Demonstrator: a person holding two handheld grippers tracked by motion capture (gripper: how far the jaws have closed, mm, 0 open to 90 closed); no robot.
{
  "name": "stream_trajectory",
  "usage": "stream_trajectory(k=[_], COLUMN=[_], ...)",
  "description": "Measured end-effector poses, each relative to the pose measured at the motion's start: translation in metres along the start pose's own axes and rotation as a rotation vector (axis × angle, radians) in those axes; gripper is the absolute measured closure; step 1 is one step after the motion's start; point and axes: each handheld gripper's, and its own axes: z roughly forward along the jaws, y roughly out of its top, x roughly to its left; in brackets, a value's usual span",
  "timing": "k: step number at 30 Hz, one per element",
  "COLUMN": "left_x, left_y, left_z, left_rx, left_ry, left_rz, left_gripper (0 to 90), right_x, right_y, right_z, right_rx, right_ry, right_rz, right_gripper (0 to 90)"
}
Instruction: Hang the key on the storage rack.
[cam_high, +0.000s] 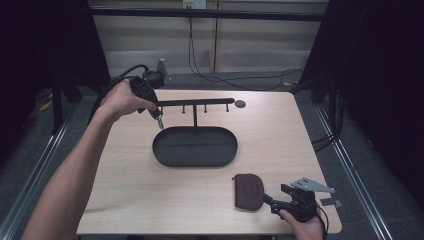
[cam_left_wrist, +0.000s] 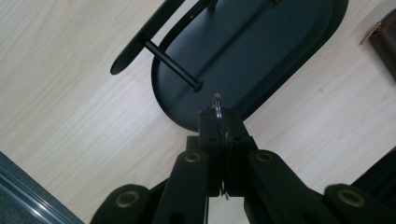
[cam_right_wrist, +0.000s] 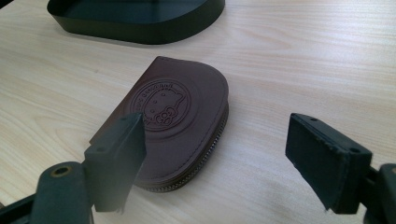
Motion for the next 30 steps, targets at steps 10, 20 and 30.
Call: stream_trajectory(k=[10, 20, 30], left_x=[0.0051, 0.0073, 0.0100], left_y=[0.0054, 0.0081, 0.0095], left_z=[0.0039, 0.0065, 0.0084], left_rx=[0.006, 0.005, -0.005], left_ry=[0.004, 0.007, 0.026], left_rz=[-0.010, -0.016, -0.026], left_gripper=[89.1, 88.5, 88.8], right_x=[-0.0003, 0.0003, 0.0000], right_y=[-0.0001, -0.0001, -0.0001], right_z=[-0.0001, 0.0001, 0.0001], right_rx=[-0.002, -0.001, -0.001], right_ry=[0.001, 0.000, 0.001], right_rz=[-0.001, -0.002, -0.003], right_gripper=[20.0, 20.1, 20.0])
